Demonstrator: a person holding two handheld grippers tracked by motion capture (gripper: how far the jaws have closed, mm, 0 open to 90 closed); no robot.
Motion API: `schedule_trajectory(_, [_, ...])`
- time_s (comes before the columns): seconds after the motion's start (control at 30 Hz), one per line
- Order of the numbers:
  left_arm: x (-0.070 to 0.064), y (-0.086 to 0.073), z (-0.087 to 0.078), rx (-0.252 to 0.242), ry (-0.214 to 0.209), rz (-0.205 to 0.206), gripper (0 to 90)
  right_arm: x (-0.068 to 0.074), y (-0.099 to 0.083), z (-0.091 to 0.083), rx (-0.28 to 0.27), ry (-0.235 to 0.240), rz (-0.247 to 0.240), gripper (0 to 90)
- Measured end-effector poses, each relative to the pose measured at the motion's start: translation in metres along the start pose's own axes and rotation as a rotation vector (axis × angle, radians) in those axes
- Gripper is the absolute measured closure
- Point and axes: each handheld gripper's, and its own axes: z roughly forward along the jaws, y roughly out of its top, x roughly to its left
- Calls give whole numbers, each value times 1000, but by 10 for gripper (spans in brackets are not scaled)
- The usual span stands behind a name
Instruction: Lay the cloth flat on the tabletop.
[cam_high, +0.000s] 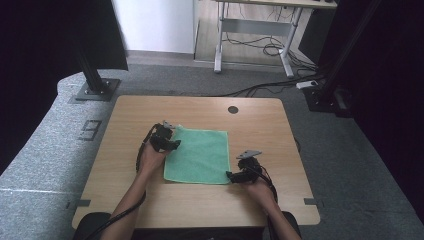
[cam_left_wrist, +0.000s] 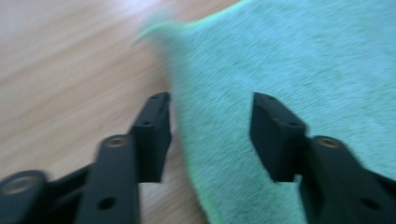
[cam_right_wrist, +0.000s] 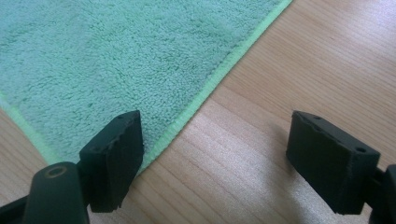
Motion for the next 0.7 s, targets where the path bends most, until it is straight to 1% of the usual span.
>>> schedule_trajectory(0.03, [-2,2,1,2,-3,8,409,0,0,0,0,0,0,185])
schedule_trajectory(0.07, [-4,5,1,2,3,18,391,0,0,0,0,0,0,185])
schedule_trajectory(0.13, [-7,8,2,3,4,29,387,0,0,0,0,-1,-1,185])
schedule_trajectory(0.2, [-8,10,4,1,7,27,381,0,0,0,0,-1,0,185])
schedule_trajectory(0.27, [-9,10,5,1,13,25,348,0,-1,0,-1,-2,0,185])
schedule_trajectory(0.33, [-8,8,4,5,11,28,294,0,-1,0,-2,-1,0,184])
schedule_trajectory(0.4, [-8,5,2,0,9,30,281,1,-1,-1,-3,-1,0,184])
schedule_trajectory(0.43, [-7,3,0,-4,1,28,242,1,-2,-1,-3,0,-1,183])
schedule_trajectory(0.47, [-7,1,-1,-4,-7,27,242,1,-2,-1,-3,0,-1,183])
schedule_trajectory(0.6, [-6,-9,-10,-8,-23,33,183,1,-1,-2,2,1,-2,187])
schedule_trajectory(0.63, [-6,-15,-15,-15,-36,35,167,-1,0,-2,4,23,4,192])
schedule_trajectory(0.67, [-6,-15,-15,-15,-36,35,160,-1,0,-2,4,23,4,192])
schedule_trajectory(0.7, [-6,-19,-18,-15,-38,39,156,-5,4,-3,-23,21,28,192])
